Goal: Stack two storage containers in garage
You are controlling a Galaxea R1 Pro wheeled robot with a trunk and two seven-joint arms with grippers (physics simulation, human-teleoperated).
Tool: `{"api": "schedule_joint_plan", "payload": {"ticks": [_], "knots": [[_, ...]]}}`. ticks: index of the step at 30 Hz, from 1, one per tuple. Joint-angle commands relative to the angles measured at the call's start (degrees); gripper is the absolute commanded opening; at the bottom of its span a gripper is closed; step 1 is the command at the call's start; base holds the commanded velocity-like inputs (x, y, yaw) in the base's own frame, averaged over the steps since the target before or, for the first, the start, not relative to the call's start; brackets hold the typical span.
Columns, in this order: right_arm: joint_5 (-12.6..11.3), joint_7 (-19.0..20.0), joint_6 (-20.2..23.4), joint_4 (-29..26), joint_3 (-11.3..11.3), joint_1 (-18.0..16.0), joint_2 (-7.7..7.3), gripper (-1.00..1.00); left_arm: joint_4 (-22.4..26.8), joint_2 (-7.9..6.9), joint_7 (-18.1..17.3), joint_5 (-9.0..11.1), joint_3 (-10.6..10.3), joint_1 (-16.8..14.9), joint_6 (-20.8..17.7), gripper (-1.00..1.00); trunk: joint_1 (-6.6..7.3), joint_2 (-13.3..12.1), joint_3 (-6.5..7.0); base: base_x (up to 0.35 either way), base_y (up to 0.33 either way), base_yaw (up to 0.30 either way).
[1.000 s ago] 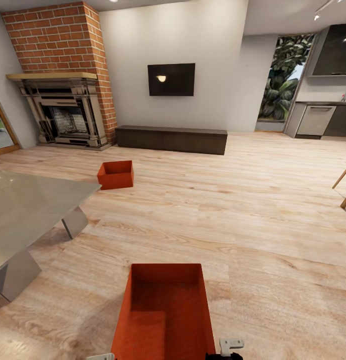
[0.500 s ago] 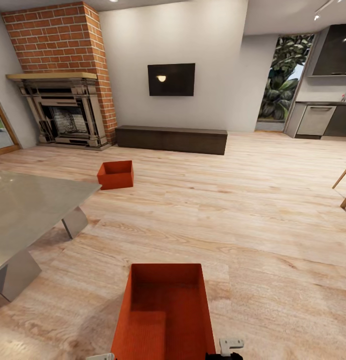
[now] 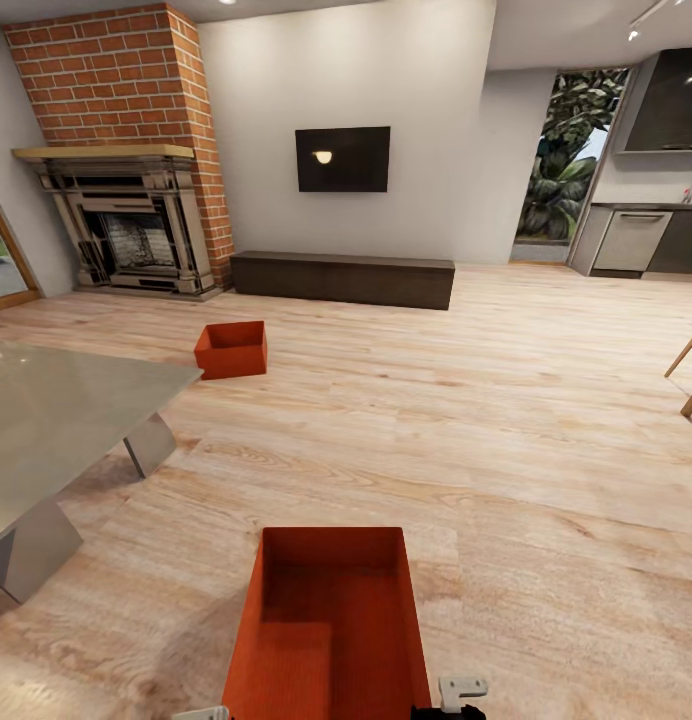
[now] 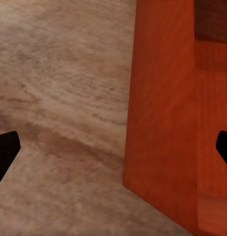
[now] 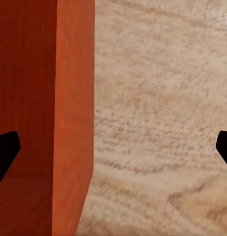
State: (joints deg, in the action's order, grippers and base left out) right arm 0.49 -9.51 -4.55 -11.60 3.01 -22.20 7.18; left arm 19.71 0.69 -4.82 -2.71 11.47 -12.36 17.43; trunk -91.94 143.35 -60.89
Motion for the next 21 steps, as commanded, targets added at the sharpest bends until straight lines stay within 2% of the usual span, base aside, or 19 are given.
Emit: {"api": "schedule_joint_plan", "payload": {"ticks": [1,21], "knots": [[0.04,-0.33,-0.11,0.06,0.31,-0.03,0.0,1.0,-0.02,0.06,-0.4,-0.28,0.49,-0.03,0.14,1.0,0.01,0.02,-0.05,0.0,0.0,0.0],[0.04,-0.33,-0.11,0.04,0.32,-0.03,-0.03,1.0,-0.02,0.08,-0.44,-0.28,0.49,-0.04,0.14,1.0,0.01,0.02,-0.05,0.0,0.0,0.0]]}}
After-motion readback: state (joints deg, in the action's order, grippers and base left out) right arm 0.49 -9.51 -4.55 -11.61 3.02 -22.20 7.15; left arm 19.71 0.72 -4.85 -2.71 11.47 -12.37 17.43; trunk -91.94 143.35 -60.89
